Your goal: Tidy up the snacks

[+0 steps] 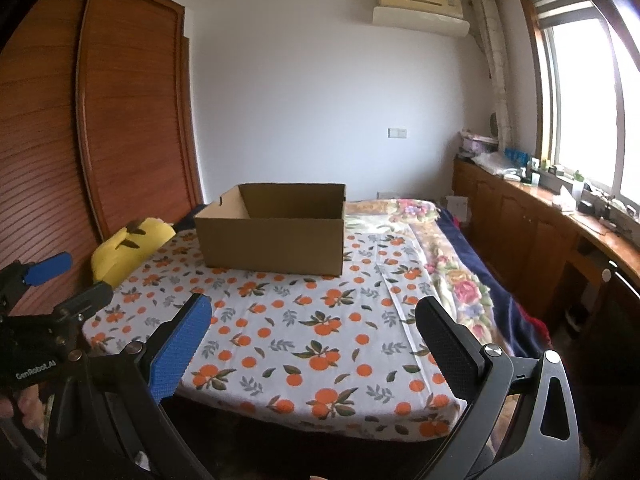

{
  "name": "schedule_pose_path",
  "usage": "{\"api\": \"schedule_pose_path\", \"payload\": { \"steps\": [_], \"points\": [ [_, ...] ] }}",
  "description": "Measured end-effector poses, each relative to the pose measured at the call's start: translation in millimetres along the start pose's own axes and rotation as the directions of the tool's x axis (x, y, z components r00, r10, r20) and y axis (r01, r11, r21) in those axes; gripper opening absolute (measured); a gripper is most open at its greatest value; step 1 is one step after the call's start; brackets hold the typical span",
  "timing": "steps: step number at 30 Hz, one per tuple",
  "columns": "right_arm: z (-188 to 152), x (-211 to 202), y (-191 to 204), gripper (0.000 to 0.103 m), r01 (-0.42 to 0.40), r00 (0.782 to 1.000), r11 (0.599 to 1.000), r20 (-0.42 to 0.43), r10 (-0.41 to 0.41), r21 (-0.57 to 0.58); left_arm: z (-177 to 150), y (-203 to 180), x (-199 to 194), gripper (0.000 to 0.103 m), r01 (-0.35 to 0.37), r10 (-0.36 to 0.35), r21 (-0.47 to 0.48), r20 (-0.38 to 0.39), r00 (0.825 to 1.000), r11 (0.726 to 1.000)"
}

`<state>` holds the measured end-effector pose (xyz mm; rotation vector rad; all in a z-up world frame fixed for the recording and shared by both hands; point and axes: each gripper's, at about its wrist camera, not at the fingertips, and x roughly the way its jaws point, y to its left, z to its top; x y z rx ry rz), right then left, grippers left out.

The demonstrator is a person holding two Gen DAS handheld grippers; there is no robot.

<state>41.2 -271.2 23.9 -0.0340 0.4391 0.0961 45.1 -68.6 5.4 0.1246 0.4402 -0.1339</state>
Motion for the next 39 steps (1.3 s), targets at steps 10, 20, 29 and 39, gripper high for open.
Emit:
{"api": "schedule_pose_path", "payload": {
  "steps": [10,20,29,39],
  "points": [
    [-20.9,-0.7,3.9,0.103,0.022,1.000,1.000,-0.016,-0.022,0.017,-18.6,7.3,0.1,0.080,-0.045,0.045,-0.039,0.020,0.999,0.998],
    [-29.8,5.9,-4.6,0.103,0.029,0.999,0.999,-0.036,-0.028,0.045,-31.8,13.7,10.8,0.080,-0.068,0.067,-0.055,-0.012,0.998,0.996],
    [-28.9,4.0,-4.0,0.103,0.043,0.999,0.998,-0.026,-0.042,0.038,-31.0,14.3,10.2,0.080,-0.071,0.071,-0.054,-0.007,0.997,0.996],
    [-28.9,3.7,-4.3,0.103,0.042,0.999,0.998,-0.025,-0.041,0.039,-30.7,14.1,6.5,0.080,-0.076,0.076,-0.051,0.004,0.997,0.996]
  ]
}}
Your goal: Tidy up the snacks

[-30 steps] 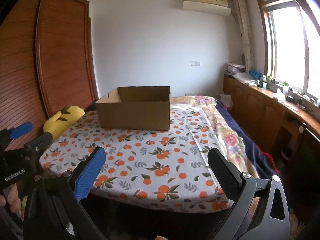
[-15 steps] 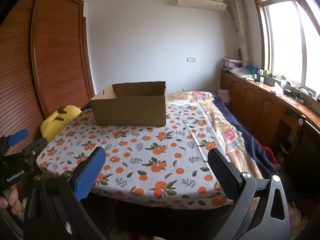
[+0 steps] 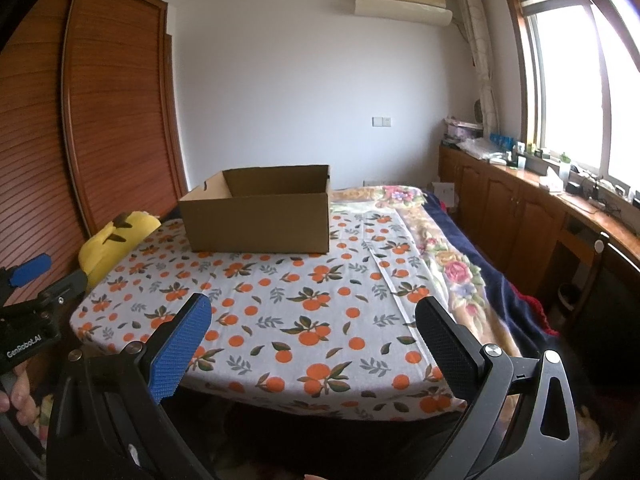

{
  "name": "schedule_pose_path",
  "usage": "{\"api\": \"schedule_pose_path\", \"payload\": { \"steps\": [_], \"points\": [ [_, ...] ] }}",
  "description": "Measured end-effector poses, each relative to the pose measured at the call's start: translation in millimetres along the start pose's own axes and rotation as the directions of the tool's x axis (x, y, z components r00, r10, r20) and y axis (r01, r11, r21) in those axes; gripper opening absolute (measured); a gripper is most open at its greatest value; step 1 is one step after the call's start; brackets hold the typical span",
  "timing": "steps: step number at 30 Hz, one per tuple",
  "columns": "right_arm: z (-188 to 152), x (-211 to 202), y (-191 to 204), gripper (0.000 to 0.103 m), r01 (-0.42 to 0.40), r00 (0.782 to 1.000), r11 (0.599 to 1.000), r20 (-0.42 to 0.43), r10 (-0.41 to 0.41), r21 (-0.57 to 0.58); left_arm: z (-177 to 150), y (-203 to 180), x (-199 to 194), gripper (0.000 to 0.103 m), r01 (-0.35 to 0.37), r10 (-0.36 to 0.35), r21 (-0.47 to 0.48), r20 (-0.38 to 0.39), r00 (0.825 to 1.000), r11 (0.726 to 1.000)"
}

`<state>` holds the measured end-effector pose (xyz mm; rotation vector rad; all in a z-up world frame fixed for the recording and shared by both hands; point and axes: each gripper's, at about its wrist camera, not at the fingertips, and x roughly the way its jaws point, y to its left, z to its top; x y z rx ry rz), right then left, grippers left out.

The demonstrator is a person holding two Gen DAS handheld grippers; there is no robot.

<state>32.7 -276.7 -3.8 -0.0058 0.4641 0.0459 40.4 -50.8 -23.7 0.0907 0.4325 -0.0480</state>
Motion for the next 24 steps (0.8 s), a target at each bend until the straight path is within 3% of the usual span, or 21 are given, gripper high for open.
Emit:
{"api": "schedule_pose_path", "payload": {
  "steps": [24],
  "points": [
    [0.7,-0.5,-1.8,0.103,0.001,1.000,1.000,0.003,-0.001,0.006,1.2,-0.9,-3.5,0.080,0.013,-0.013,0.001,0.008,1.000,1.000]
  ]
}}
